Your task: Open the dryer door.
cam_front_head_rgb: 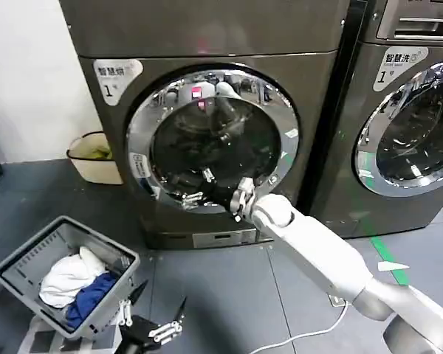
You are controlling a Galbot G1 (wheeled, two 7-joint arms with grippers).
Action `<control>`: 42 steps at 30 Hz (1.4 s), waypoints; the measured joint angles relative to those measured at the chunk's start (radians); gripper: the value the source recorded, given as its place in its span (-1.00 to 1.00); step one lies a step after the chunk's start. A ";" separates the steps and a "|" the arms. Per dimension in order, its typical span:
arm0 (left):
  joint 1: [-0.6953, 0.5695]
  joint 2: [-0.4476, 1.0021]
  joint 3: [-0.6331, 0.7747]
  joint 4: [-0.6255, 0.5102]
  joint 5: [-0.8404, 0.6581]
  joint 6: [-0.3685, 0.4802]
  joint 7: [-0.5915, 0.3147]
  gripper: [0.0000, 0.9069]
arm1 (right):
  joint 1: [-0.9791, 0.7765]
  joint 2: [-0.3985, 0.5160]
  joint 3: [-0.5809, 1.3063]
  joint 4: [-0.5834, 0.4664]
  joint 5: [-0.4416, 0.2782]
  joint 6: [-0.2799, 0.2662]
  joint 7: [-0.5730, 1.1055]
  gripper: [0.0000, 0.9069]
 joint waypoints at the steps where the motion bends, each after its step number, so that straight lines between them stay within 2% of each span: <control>1: 0.000 0.000 0.000 0.000 0.000 0.000 0.000 1.00 | 0.004 0.007 -0.001 -0.009 -0.001 0.001 -0.002 1.00; 25: -0.005 -0.001 0.005 0.003 -0.001 -0.001 0.002 1.00 | 0.087 0.119 -0.052 -0.150 0.003 0.006 -0.015 1.00; 36: -0.007 -0.001 0.009 0.003 0.000 -0.001 0.002 1.00 | 0.095 0.143 -0.078 -0.146 0.028 -0.047 0.047 1.00; 42: -0.008 -0.001 0.010 0.004 0.000 -0.001 0.002 1.00 | 0.108 0.169 -0.080 -0.170 0.027 -0.049 0.064 1.00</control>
